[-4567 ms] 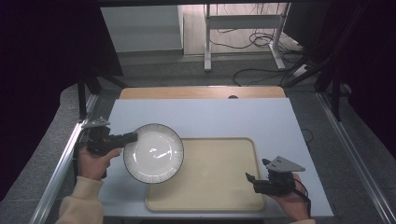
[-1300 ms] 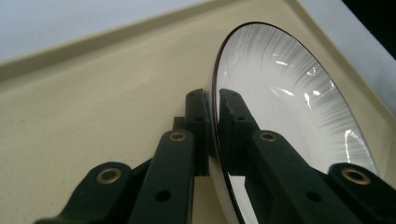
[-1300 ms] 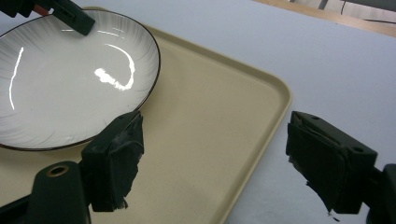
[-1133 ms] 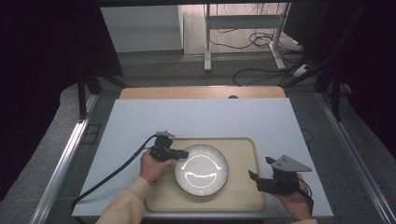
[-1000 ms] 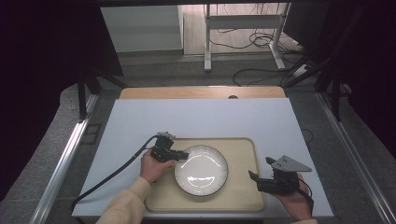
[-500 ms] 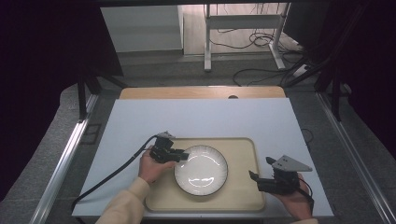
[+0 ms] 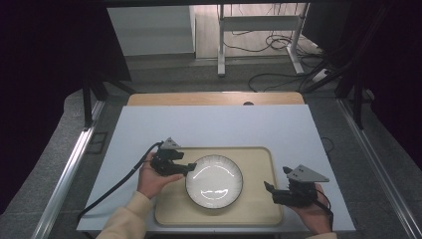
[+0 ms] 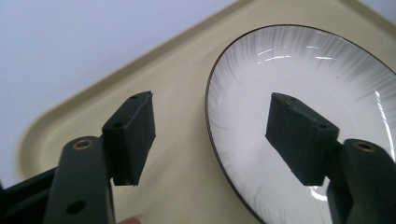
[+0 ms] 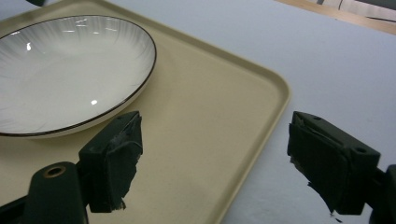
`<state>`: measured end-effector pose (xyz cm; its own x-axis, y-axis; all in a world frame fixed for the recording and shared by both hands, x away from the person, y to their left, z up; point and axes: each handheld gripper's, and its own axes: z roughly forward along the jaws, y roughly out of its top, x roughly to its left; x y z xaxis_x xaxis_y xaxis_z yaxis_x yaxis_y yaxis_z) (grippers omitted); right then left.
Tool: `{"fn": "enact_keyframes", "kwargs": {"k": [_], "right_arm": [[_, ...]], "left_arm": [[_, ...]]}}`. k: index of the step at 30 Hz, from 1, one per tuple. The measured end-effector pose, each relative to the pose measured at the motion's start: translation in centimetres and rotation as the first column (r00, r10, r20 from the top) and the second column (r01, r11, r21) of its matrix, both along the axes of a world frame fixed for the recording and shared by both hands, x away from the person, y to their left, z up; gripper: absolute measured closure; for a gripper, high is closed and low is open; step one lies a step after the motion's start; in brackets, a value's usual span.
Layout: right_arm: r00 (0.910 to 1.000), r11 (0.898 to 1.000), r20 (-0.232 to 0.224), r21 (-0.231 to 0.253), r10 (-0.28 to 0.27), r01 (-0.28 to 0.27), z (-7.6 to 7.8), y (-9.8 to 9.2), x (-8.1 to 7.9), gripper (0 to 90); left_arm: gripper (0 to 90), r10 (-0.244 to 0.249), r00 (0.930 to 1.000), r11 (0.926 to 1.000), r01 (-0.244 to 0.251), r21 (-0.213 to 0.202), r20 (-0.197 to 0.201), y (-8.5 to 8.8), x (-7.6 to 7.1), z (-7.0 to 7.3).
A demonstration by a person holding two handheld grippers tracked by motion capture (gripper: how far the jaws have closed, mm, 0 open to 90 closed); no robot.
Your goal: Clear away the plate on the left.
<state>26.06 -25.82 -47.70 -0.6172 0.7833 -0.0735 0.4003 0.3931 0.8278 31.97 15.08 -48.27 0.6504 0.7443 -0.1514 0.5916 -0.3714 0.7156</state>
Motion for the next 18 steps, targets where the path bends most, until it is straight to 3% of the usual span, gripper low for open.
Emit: {"fn": "enact_keyframes", "kwargs": {"k": [5, 8, 11, 13, 18], "right_arm": [[0.9998, 1.0, -0.011, -0.006, -0.016, 0.016, -0.3, -0.5, 0.7, 16.8], [0.9995, 1.0, -0.02, -0.008, -0.024, 0.024, -0.5, -0.8, 1.0, 16.2], [0.9994, 1.0, -0.021, -0.006, -0.029, 0.029, -0.5, -1.1, 1.2, 15.6], [0.9993, 0.999, -0.018, -0.01, -0.034, 0.034, -0.5, -1.2, 1.3, 14.5], [0.9975, 0.998, -0.04, -0.006, -0.058, 0.058, -0.6, -2.1, 1.6, 12.2]], "left_arm": [[28.8, 0.014, 0.9956, 0.9967, -0.022, 0.079, 0.093, 2.3, -1.7, 1.3], [27.9, 0.039, 0.9921, 0.9932, -0.051, 0.104, 0.119, 4.3, -3.2, 1.4], [27.5, 0.096, 0.9864, 0.9915, -0.107, 0.075, 0.133, 6.8, -4.7, 1.6], [26.8, 0.122, 0.9815, 0.9876, -0.135, 0.08, 0.148, 8.2, -5.7, 1.8], [23.6, 0.196, 0.9706, 0.9805, -0.196, -0.015, 0.14, 11.4, -8.1, 1.5]]}}
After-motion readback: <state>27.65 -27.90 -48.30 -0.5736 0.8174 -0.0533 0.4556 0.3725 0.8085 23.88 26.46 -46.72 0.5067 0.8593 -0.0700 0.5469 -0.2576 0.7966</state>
